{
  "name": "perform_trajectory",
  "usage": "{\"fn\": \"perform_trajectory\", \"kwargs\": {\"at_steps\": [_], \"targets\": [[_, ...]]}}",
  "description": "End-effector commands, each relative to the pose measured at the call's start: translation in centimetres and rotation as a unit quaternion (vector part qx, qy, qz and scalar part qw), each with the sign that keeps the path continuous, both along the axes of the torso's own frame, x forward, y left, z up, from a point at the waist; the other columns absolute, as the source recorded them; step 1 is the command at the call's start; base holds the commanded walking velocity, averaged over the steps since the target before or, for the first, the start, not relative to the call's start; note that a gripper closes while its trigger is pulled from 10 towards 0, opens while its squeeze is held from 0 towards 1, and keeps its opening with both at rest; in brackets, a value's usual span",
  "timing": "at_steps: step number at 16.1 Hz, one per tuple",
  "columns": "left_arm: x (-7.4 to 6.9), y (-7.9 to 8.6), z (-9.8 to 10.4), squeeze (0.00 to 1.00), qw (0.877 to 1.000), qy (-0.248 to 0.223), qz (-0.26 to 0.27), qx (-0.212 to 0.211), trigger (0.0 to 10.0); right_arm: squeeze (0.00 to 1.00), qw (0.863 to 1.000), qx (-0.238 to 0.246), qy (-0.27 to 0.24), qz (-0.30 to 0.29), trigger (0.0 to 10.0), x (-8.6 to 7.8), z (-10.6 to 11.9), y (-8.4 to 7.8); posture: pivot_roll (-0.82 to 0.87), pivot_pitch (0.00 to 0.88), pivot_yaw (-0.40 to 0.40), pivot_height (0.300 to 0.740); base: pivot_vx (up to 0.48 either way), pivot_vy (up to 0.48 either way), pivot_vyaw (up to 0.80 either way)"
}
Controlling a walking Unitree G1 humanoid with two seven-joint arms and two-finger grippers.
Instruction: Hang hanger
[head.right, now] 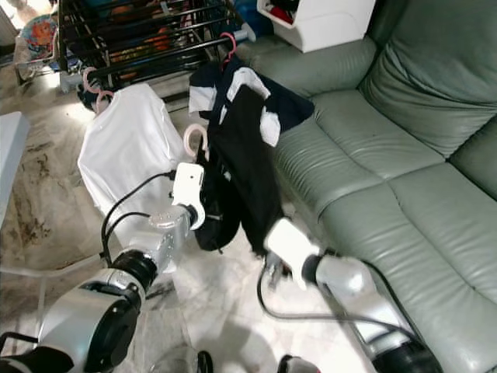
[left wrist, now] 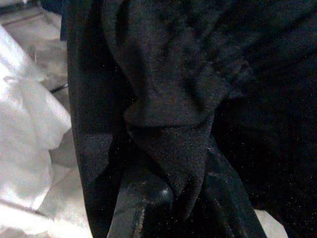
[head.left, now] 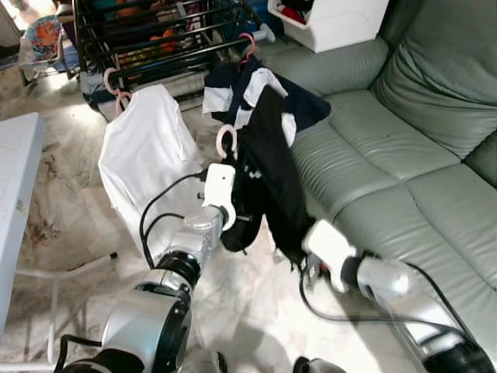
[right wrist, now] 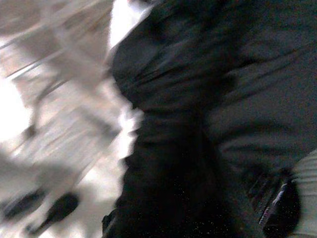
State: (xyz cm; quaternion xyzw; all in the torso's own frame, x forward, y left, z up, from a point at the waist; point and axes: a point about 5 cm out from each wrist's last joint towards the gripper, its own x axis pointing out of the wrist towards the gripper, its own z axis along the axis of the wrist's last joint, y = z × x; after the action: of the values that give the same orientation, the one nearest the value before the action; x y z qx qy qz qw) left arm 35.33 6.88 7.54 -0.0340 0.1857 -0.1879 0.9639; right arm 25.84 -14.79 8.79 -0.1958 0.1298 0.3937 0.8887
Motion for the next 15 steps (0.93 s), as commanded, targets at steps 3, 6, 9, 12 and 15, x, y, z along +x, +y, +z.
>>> {"fn": "perform_trajectory", "kwargs": {"at_steps": [3, 6, 9, 12, 15], "targets": [[1.5, 1.3, 2.5, 0.0, 0.998, -0.056, -0.005, 0.001, 0.0, 1.0, 0.997, 0.048, -0.041, 0.037, 10.0, 0.0, 2.4, 0.9, -0.11, 0.018, 0.077, 0.74, 0.0, 0.0, 0.0], [2.0, 2.2, 3.0, 0.0, 0.998, -0.063, 0.015, 0.002, 0.0, 1.0, 0.995, 0.0, -0.038, 0.095, 10.0, -1.1, 1.4, 1.9, -0.11, 0.019, 0.075, 0.74, 0.0, 0.0, 0.0], [2.0, 2.2, 3.0, 0.0, 0.998, -0.057, 0.025, -0.017, 0.0, 1.0, 0.991, -0.052, -0.043, 0.117, 10.0, -1.5, 0.1, 2.1, -0.11, 0.021, 0.073, 0.74, 0.0, 0.0, 0.0], [2.0, 2.2, 3.0, 0.0, 0.998, -0.054, 0.023, -0.025, 0.0, 1.0, 0.978, -0.161, -0.056, 0.121, 10.0, -1.1, -1.3, -0.3, -0.11, 0.024, 0.07, 0.74, 0.0, 0.0, 0.0], [2.1, 2.8, 3.0, 0.0, 0.998, -0.061, 0.024, -0.013, 0.0, 1.0, 0.98, -0.132, -0.022, 0.146, 10.0, -1.7, -0.6, -1.3, -0.11, 0.026, 0.073, 0.74, 0.0, 0.0, 0.0]]}}
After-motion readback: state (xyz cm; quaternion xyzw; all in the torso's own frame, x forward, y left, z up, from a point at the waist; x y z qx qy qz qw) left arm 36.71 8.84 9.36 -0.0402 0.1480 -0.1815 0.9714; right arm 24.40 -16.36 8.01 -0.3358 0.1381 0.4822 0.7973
